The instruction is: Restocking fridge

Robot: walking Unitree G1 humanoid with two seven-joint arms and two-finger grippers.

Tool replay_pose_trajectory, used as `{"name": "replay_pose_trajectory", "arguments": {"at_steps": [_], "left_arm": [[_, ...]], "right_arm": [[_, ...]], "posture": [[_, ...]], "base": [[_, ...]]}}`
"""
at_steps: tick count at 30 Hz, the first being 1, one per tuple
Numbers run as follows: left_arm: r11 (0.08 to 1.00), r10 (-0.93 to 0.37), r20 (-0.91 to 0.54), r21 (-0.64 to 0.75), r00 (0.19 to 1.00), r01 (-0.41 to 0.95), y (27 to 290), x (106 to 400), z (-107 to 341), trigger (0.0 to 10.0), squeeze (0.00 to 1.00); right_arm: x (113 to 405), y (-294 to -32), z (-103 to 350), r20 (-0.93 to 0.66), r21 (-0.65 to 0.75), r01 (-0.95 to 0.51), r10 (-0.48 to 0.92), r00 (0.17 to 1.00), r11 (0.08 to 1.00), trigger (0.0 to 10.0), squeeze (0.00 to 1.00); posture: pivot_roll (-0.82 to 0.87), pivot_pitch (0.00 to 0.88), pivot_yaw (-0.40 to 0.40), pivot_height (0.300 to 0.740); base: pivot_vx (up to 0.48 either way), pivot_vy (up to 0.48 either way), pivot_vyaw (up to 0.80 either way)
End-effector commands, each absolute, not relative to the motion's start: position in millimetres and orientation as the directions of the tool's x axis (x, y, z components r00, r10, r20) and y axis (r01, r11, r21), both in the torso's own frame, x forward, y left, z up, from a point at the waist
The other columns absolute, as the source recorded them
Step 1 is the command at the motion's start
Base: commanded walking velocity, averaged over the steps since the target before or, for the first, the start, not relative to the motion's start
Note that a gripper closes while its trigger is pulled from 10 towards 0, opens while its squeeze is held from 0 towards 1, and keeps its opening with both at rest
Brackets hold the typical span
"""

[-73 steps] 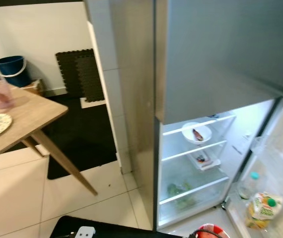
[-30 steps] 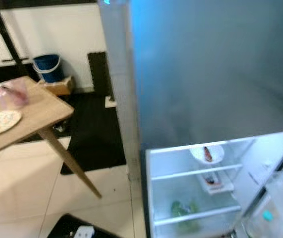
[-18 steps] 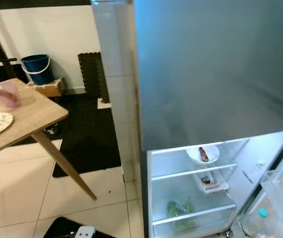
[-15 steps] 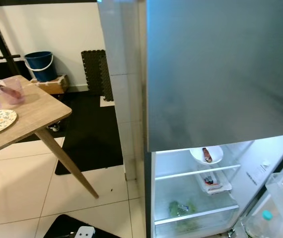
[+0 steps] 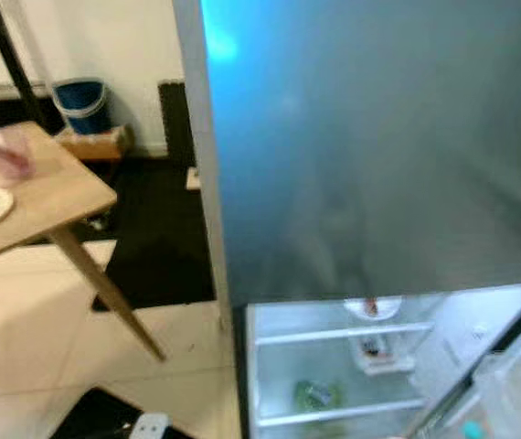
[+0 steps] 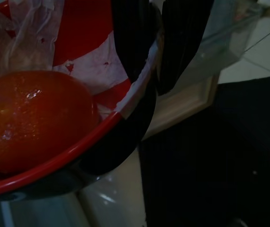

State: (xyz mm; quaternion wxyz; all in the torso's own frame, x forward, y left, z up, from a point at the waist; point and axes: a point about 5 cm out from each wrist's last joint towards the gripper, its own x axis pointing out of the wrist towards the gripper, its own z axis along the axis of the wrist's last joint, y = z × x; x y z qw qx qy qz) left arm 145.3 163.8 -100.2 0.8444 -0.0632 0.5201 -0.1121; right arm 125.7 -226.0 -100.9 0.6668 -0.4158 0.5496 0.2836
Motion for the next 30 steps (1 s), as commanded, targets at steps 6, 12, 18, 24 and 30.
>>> {"name": "replay_pose_trajectory", "arguments": {"at_steps": [6, 12, 18, 24, 30], "left_arm": [[0.964, -0.263, -0.866, -0.228, 0.425, 0.134, 162, 144, -101, 10.0, 0.00], [0.961, -0.274, -0.865, -0.235, 0.419, 0.144, 161, 143, -101, 10.0, 0.00], [0.968, -0.252, -0.867, -0.219, 0.430, 0.126, 163, 144, -101, 10.0, 0.00], [0.968, -0.250, -0.867, -0.218, 0.431, 0.124, 163, 144, -101, 10.0, 0.00], [0.969, -0.248, -0.867, -0.217, 0.433, 0.121, 163, 144, -101, 10.0, 0.00]], "right_arm": [[128, -227, -100, -0.968, -0.247, -0.840, -0.078, 0.240, 0.483, 10.0, 0.00], [130, -227, -99, -0.967, -0.251, -0.844, -0.075, 0.245, 0.473, 10.0, 0.00], [143, -220, -96, -0.955, -0.280, -0.851, -0.042, 0.292, 0.444, 10.0, 0.00], [159, -213, -91, -0.942, -0.312, -0.859, -0.016, 0.335, 0.406, 10.0, 0.00], [183, -205, -81, -0.923, -0.354, -0.867, 0.019, 0.385, 0.351, 10.0, 0.00]], "posture": [[-0.06, 0.000, 0.001, 0.740], [-0.06, 0.000, 0.002, 0.740], [-0.06, 0.000, 0.002, 0.740], [-0.06, 0.000, 0.003, 0.740], [-0.06, 0.000, 0.002, 0.740]], "base": [[0.000, 0.000, 0.00], [0.000, -0.446, 0.00], [0.000, -0.059, 0.00], [0.000, 0.000, 0.00], [0.000, 0.000, 0.00]]}}
